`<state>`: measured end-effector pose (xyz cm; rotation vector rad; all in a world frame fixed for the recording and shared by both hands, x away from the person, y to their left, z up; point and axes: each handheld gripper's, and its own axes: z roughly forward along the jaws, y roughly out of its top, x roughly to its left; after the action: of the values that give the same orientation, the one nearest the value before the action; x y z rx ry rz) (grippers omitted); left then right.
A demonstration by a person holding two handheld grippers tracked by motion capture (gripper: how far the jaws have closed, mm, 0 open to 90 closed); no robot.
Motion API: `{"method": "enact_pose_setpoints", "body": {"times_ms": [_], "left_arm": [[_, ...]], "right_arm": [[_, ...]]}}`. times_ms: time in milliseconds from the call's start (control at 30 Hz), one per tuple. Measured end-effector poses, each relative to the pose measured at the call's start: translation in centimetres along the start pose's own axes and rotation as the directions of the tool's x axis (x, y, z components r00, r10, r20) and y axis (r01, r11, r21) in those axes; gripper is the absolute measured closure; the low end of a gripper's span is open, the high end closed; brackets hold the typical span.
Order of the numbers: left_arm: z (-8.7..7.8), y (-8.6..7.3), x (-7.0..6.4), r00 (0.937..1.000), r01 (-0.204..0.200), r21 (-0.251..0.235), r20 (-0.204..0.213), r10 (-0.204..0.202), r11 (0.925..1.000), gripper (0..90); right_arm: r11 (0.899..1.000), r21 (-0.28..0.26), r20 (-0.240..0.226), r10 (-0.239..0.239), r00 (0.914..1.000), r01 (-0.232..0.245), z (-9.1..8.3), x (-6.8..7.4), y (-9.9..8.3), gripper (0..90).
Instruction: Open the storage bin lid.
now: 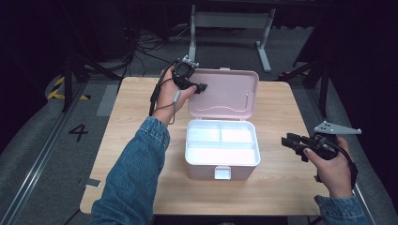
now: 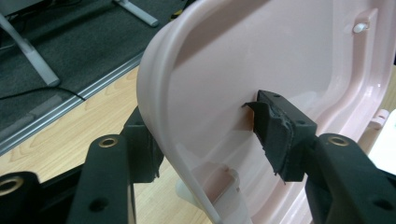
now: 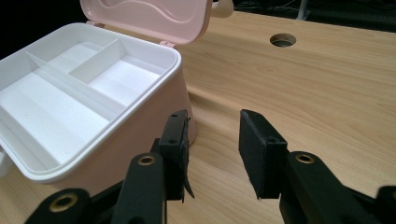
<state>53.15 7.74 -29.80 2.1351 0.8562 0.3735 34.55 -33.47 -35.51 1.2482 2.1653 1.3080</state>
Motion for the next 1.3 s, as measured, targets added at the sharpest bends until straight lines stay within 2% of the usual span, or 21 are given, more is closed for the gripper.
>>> {"method": "enact_pose_setpoints", "body": {"times_ms": [133, 300, 367, 433, 600, 667, 733, 800, 933, 1167, 1200, 1300], "left_arm": [[0.3, -0.1, 0.0, 0.9999, -0.006, 0.006, -0.012, 0.006, 1.0000, 42.5], [1.0, -0.5, 0.4, 0.9997, 0.015, 0.012, -0.022, -0.015, 0.9998, 41.2], [1.3, -0.7, 0.5, 0.9994, 0.024, 0.024, -0.025, -0.023, 0.9994, 41.3], [1.9, -1.1, 0.8, 0.9988, 0.029, 0.055, -0.041, -0.027, 0.9980, 41.5], [2.7, -1.7, 1.3, 0.9981, 0.046, 0.079, -0.046, -0.043, 0.9958, 43.1], [3.2, -2.1, 1.6, 0.9973, 0.062, 0.098, -0.045, -0.058, 0.9932, 44.3], [3.4, -2.3, 1.8, 0.9973, 0.062, 0.110, -0.046, -0.057, 0.9920, 44.5], [3.9, -2.8, 2.1, 0.9964, 0.072, 0.141, -0.054, -0.065, 0.9873, 47.1], [4.5, -3.3, 2.4, 0.9949, 0.097, 0.153, -0.043, -0.091, 0.9835, 46.2], [5.5, -4.0, 2.6, 0.9953, 0.093, 0.195, -0.044, -0.086, 0.9765, 44.1], [5.6, -4.1, 2.5, 0.9952, 0.088, 0.202, -0.059, -0.078, 0.9753, 46.2], [5.9, -4.5, 2.8, 0.9942, 0.105, 0.209, -0.047, -0.097, 0.9723, 46.8]], "right_arm": [[1.000, 0.005, -0.003, -0.002, 1.0000, 0.002, 0.2, 0.0, 0.0, 63.3], [1.000, 0.005, -0.021, 0.005, 0.9998, -0.005, 0.3, 0.0, -0.1, 62.7], [1.000, 0.003, -0.022, 0.008, 0.9997, -0.008, 0.3, 0.0, -0.1, 62.6], [1.000, 0.002, -0.021, 0.005, 0.9998, -0.005, 0.4, -0.1, -0.1, 62.4], [1.000, 0.003, -0.028, 0.010, 0.9996, -0.010, 0.4, -0.1, -0.1, 62.1], [1.000, 0.001, -0.031, 0.009, 0.9995, -0.009, 0.5, -0.1, -0.1, 62.0], [1.000, 0.002, -0.035, 0.011, 0.9993, -0.010, 0.5, -0.1, -0.1, 61.9], [1.000, 0.000, -0.036, 0.011, 0.9993, -0.011, 0.5, -0.1, -0.1, 61.7], [1.000, -0.001, -0.035, 0.014, 0.9993, -0.014, 0.5, -0.2, -0.2, 60.8], [1.000, -0.001, -0.034, 0.029, 0.9990, -0.029, 0.5, -0.5, -0.3, 60.1], [1.000, -0.001, -0.033, 0.030, 0.9990, -0.030, 0.5, -0.5, -0.3, 60.1], [1.000, 0.002, -0.037, 0.025, 0.9990, -0.025, 0.6, -0.5, -0.4, 59.9]]}}
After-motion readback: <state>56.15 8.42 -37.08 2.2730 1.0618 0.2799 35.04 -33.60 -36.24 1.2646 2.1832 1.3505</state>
